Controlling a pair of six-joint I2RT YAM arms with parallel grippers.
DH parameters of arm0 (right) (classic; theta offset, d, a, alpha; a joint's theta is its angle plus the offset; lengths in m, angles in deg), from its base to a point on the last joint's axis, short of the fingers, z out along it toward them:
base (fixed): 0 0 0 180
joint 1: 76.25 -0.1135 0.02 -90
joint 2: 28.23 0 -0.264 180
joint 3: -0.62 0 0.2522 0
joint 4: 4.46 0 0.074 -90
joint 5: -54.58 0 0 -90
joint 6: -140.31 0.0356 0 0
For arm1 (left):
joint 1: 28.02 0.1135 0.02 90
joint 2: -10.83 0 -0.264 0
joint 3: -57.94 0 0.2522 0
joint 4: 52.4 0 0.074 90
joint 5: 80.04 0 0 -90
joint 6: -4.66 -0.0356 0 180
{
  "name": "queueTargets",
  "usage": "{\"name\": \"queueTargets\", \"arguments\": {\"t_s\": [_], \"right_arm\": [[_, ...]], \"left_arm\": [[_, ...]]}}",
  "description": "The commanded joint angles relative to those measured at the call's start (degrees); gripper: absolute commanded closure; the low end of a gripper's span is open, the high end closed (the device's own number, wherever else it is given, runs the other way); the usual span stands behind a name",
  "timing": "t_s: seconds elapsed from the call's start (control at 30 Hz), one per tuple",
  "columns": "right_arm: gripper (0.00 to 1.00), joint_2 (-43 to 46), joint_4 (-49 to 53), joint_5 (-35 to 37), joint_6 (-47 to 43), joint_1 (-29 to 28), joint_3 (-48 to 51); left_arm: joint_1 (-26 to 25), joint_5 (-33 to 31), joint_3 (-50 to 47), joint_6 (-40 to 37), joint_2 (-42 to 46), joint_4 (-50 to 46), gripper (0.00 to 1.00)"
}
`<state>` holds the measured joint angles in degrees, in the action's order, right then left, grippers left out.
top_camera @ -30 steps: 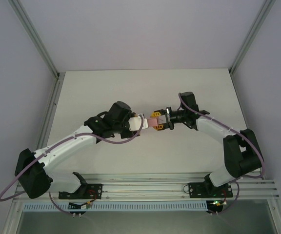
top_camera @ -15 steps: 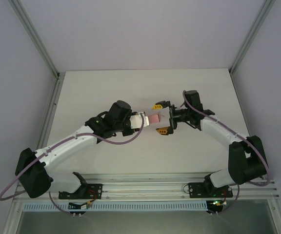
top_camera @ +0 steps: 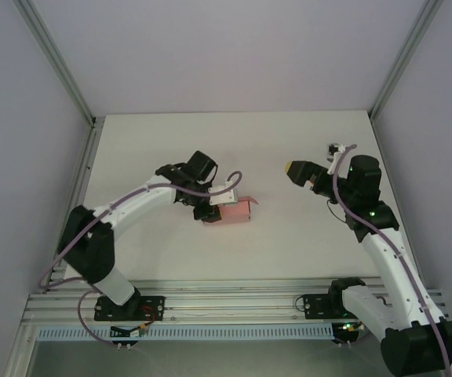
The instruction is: Assemble paper box
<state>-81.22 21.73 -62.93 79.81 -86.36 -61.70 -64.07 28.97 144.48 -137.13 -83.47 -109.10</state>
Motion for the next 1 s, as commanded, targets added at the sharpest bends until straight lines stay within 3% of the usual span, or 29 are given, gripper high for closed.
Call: {"name": "queueTargets", "arguments": {"t_s": [0.0,0.1,0.33,0.53,0.6,0.77,0.87,0.97], "right_arm": [[0.11,-5.82,4.39,-1.79,-18.41,-6.20,-1.83],[0.15,-10.52,10.09,6.13,-28.06,-13.27,-3.46],[0.43,-17.17,13.66,5.64,-35.81,-15.21,-4.92],[0.47,-20.11,15.17,3.63,-40.10,-17.70,-6.46],[0.55,-20.79,15.17,5.78,-39.87,-18.36,-6.53],[0.61,-22.43,15.11,10.86,-38.82,-19.00,-6.64],[0.71,-23.34,14.49,12.70,-38.77,-19.70,-6.94],[0.71,-24.12,14.67,15.20,-39.02,-20.74,-7.43]], "left_arm": [[1.53,9.54,4.66,-3.18,-3.12,-6.64,0.71],[2.06,10.90,6.42,-3.58,-5.21,-5.88,0.71],[2.56,10.91,10.28,-8.27,-9.28,-10.39,0.71],[2.60,10.62,14.08,-8.30,-12.60,-13.03,0.71],[2.59,10.66,14.71,-7.76,-13.06,-13.12,0.70],[2.59,10.43,14.68,-7.80,-12.75,-13.30,0.70],[2.56,9.97,14.63,-7.71,-12.80,-13.24,0.70],[2.56,10.15,14.86,-7.21,-12.85,-13.17,0.70]]}}
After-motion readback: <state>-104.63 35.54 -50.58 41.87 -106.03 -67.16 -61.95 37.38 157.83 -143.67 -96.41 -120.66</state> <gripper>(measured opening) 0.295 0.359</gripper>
